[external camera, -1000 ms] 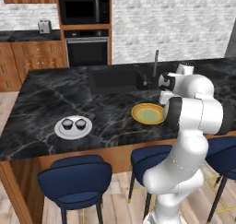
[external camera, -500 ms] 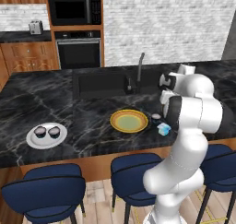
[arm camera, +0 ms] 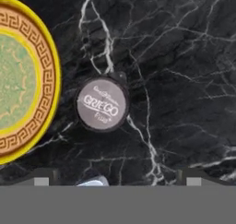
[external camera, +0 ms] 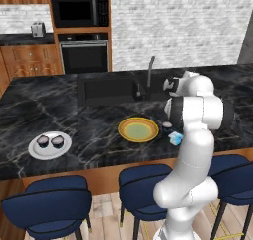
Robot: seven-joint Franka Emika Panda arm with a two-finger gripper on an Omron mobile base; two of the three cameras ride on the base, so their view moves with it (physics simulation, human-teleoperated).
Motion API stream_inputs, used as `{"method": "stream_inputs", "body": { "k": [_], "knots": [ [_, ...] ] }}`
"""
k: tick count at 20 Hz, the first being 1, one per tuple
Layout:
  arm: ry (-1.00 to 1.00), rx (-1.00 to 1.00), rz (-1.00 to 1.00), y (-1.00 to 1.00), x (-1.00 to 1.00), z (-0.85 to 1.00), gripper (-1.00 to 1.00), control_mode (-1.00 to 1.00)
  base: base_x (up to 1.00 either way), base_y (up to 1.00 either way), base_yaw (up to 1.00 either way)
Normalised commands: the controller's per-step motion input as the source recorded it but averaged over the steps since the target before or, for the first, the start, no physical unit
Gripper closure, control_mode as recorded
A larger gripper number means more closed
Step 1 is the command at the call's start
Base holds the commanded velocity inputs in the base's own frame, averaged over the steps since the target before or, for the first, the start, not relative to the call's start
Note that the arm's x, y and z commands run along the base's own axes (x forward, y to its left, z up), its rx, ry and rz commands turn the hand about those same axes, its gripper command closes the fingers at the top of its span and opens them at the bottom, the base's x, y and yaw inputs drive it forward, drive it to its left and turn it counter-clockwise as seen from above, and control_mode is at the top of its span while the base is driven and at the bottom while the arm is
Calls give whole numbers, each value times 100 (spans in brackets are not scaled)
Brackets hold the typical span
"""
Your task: Place two yogurt containers on each plate.
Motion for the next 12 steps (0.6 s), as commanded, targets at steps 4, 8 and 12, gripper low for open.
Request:
{"method": "stream_inputs", "body": {
  "k": [4, 8, 12],
  "knots": [
    [22, 0, 28, 1, -12, -9, -100, -100, 0, 0, 0],
    [19, 0, 35, -4, -40, -33, -100, -100, 0, 0, 0],
    [14, 0, 29, 0, -28, -43, -100, -100, 0, 0, 0]
  ]
}}
